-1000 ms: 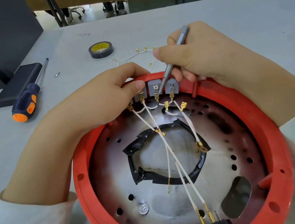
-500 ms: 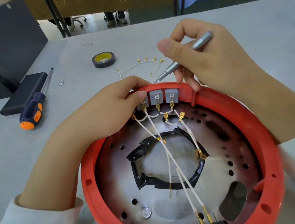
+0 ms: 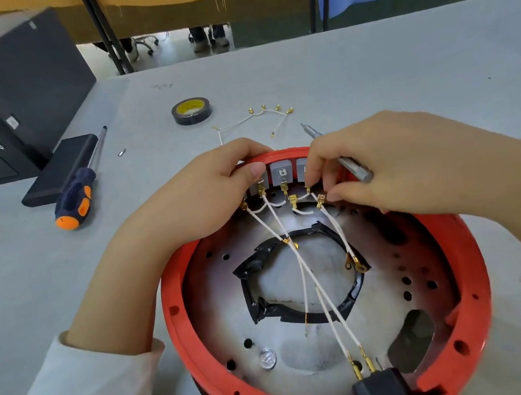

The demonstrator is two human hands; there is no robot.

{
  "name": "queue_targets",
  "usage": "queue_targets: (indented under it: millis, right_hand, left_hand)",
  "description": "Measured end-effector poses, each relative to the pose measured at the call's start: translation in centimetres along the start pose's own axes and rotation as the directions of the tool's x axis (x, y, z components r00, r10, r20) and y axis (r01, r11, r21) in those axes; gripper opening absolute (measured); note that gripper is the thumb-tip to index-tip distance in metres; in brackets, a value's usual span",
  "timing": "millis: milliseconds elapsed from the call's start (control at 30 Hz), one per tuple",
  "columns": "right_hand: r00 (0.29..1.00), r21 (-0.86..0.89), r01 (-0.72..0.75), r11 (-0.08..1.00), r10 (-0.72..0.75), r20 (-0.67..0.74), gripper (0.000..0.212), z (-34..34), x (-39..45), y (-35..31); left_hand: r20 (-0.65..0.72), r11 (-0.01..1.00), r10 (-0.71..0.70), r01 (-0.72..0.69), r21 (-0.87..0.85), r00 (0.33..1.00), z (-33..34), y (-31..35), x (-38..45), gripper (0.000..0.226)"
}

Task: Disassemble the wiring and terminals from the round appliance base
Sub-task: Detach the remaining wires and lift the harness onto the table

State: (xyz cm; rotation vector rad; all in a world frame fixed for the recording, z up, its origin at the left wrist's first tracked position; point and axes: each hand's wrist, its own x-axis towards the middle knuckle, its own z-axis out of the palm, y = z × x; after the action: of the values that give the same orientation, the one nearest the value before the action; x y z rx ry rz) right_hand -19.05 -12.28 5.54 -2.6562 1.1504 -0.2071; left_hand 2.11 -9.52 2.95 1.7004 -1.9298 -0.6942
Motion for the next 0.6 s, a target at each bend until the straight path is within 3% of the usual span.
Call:
queue_targets:
  millis: [267, 500, 600]
  right_hand:
    - [0.996, -0.165, 0.086, 0.983, -0.088, 0.001, 0.016, 0.06, 0.06, -0.16]
    - [0.996, -0.093, 0.074, 0.993, -0.070, 0.047, 0.007, -0.14, 0.01, 0.35]
    - [0.997, 0.104, 0.040, 0.994, -0.047, 0.060, 0.015, -0.37, 0.13, 0.47]
  left_hand:
    - [0.006, 1.000, -0.015, 0.015, 0.000, 1.000, 0.01, 0.10, -0.04, 0.020]
    - [0.004, 1.000, -0.014, 0.014, -0.013, 1.000, 0.08, 0.11, -0.01, 0.021]
    - [0.005, 1.000, -0.017, 0.017, -0.024, 1.000, 0.10, 0.13, -0.11, 0.019]
